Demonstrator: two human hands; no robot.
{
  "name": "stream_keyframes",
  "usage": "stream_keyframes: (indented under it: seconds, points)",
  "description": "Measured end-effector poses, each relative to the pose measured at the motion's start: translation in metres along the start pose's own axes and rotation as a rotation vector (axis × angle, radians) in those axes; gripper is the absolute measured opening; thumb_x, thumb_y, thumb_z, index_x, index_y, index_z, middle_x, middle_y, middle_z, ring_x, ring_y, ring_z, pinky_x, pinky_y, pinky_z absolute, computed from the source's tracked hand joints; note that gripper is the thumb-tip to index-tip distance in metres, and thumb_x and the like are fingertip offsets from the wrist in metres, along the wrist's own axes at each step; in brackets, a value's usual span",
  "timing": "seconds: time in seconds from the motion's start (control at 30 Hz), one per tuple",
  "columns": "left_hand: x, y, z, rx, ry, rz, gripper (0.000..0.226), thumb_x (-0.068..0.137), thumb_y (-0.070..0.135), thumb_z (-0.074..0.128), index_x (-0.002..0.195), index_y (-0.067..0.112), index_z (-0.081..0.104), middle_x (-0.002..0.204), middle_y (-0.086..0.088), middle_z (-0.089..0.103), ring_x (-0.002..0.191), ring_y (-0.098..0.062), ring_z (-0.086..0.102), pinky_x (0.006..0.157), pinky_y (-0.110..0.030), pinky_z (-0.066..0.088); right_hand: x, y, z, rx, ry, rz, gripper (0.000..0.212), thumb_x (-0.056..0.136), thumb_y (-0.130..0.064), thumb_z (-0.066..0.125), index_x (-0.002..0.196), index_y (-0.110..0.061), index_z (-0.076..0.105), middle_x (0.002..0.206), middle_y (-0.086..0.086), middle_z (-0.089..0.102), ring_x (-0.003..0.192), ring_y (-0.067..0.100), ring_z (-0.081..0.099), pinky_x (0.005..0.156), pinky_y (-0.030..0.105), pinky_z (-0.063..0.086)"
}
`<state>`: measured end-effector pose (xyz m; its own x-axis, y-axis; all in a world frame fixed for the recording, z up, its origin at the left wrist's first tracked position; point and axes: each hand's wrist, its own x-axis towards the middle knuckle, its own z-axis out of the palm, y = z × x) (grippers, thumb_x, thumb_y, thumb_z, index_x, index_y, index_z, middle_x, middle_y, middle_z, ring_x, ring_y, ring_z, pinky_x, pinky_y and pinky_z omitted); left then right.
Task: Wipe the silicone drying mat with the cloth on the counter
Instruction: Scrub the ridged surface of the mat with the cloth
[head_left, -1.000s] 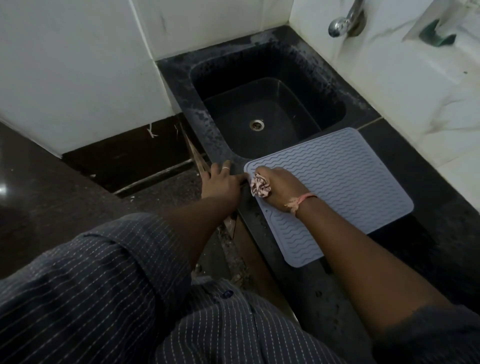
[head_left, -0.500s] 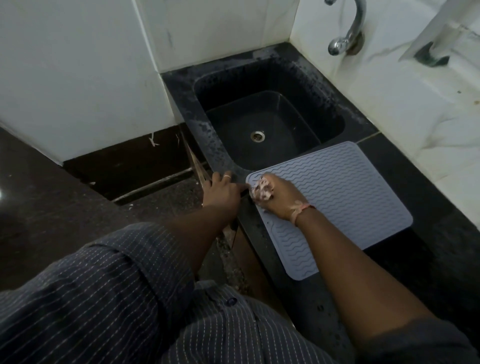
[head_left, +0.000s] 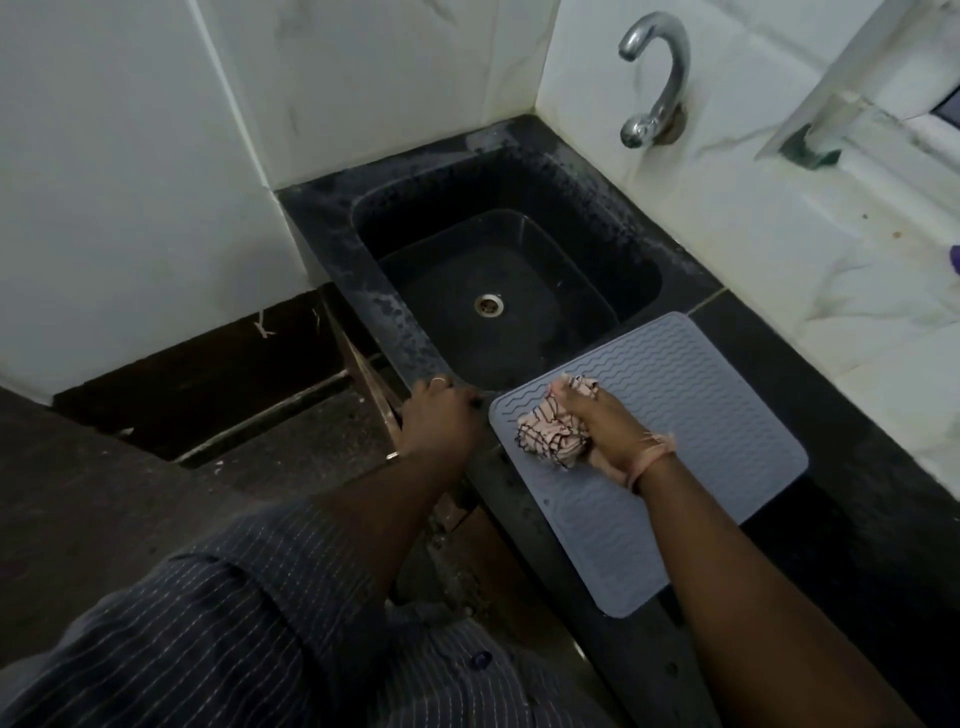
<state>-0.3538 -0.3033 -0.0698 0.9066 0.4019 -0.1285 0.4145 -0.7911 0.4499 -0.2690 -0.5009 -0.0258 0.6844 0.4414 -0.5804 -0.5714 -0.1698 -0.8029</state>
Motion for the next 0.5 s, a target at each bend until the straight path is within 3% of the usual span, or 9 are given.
stream_keyframes:
  seconds: [0.1,0.2,0.27,0.33,0.4,0.43,0.5]
  points:
    - [0.018,-0.006,-0.006,-0.065,-0.041,0.065,0.031,0.095,0.023,0.055,0.118,0.029,0.075,0.117,-0.005,0.065,0.115,-0.029,0.053,0.093,-0.041,0.051,0.01,0.003,0.006,-0.155,0.149,-0.067,0.026,0.095,-0.014,0.07,0.117,-0.002,0.062,0.108,0.026,0.073,0.1,0.039,0.074,0.084,0.048,0.062]
    - [0.026,-0.012,-0.007,-0.119,-0.072,0.118,0.024,0.093,0.027,0.061,0.109,0.029,0.078,0.112,-0.002,0.067,0.112,-0.024,0.056,0.089,-0.037,0.053,0.013,0.012,0.011,0.065,0.222,-0.088,0.035,0.089,0.0,0.072,0.12,0.002,0.057,0.11,0.029,0.071,0.1,0.044,0.071,0.079,0.048,0.062]
    - [0.027,-0.015,-0.006,-0.137,-0.088,0.152,0.021,0.092,0.033,0.065,0.108,0.03,0.078,0.11,-0.001,0.068,0.112,-0.022,0.057,0.09,-0.036,0.052,0.011,0.02,0.013,0.099,0.312,-0.128,0.033,0.087,0.0,0.075,0.116,-0.001,0.06,0.106,0.021,0.074,0.1,0.042,0.072,0.073,0.041,0.063]
    - [0.029,-0.019,-0.005,-0.146,-0.107,0.194,0.021,0.092,0.036,0.067,0.11,0.031,0.077,0.109,0.001,0.068,0.111,-0.021,0.057,0.091,-0.035,0.051,0.009,0.024,0.011,-0.24,0.436,-0.173,0.035,0.084,-0.007,0.081,0.114,-0.012,0.064,0.109,0.007,0.074,0.102,0.031,0.072,0.072,0.024,0.059]
    - [0.032,-0.019,-0.007,-0.139,-0.126,0.23,0.021,0.092,0.038,0.069,0.11,0.031,0.077,0.109,0.002,0.067,0.11,-0.02,0.057,0.091,-0.035,0.051,0.009,0.02,0.004,-0.693,0.527,-0.251,0.058,0.083,-0.015,0.082,0.134,-0.02,0.056,0.136,0.002,0.054,0.124,0.017,0.054,0.099,0.023,0.047]
    - [0.034,-0.019,-0.007,-0.14,-0.132,0.238,0.021,0.092,0.039,0.069,0.11,0.032,0.077,0.108,0.003,0.066,0.109,-0.019,0.058,0.091,-0.036,0.051,0.009,0.014,-0.002,-0.859,0.515,-0.333,0.067,0.085,-0.017,0.08,0.144,-0.023,0.049,0.145,0.001,0.043,0.133,0.014,0.041,0.111,0.029,0.038]
    - [0.037,-0.018,-0.008,-0.142,-0.14,0.255,0.018,0.093,0.037,0.069,0.108,0.031,0.077,0.107,0.003,0.066,0.107,-0.018,0.058,0.09,-0.036,0.051,0.011,0.003,-0.008,-1.125,0.296,-0.438,0.062,0.094,-0.025,0.07,0.15,-0.032,0.045,0.155,0.0,0.04,0.145,0.016,0.031,0.122,0.036,0.025]
